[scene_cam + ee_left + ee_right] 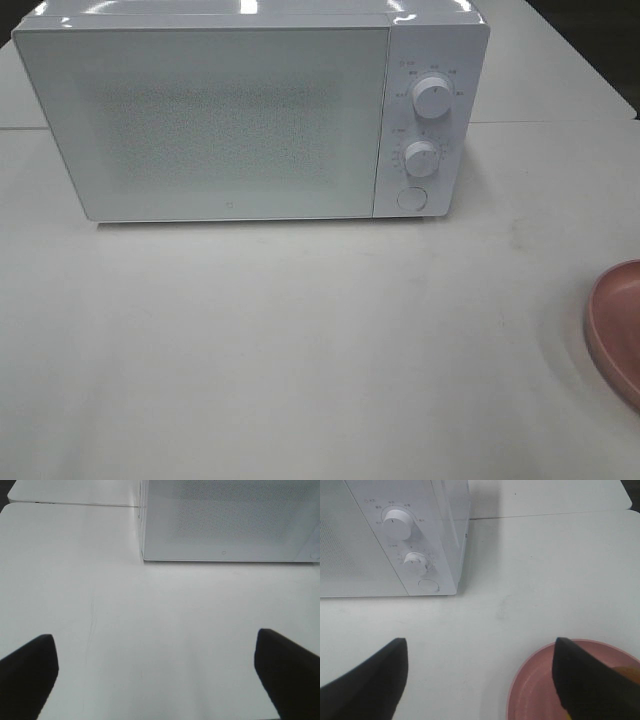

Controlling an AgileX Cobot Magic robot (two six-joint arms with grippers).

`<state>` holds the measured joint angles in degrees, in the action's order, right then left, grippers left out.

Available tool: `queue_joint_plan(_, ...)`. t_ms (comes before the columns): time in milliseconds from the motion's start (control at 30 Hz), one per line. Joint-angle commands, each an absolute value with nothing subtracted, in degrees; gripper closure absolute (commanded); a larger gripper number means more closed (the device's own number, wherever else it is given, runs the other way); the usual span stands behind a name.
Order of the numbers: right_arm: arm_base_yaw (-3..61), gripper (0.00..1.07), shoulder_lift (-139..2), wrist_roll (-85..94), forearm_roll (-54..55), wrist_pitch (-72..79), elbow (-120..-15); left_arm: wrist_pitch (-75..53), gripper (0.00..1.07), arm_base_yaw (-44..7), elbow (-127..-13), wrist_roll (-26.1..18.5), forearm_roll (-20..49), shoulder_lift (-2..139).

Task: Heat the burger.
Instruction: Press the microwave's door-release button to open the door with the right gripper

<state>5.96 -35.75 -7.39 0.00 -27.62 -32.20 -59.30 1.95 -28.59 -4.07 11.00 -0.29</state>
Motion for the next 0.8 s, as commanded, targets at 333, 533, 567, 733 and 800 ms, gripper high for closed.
queue_joint_plan(333, 5.7, 0.32, -47.7, -7.8, 0.0, -16.1, -32.5, -58.8, 0.07, 1.9, -28.5, -4.1, 11.2, -1.3)
queue_joint_plan(533, 5.7, 0.32, -53.7, -7.8, 0.0, -9.3, -32.4, -58.8, 0.07, 1.9, -28.5, -4.1, 11.2, -1.3)
queue_joint_plan(567, 5.7, 0.32, -55.6, -7.8, -0.4, -7.3, -32.4, -58.8, 0.07, 1.9, -28.5, -4.1, 11.2, -1.3)
queue_joint_plan(733, 5.7, 0.32, -60.4, -7.8, -0.4, 2.2, -30.0, -58.8, 0.07, 1.9, -28.5, -4.1, 11.2, -1.3)
queue_joint_plan(800, 5.7, 0.32, -61.9, -7.8, -0.4, 7.3, -28.1, -58.8, 0.07, 1.9, -28.5, -4.1, 11.2, -1.3)
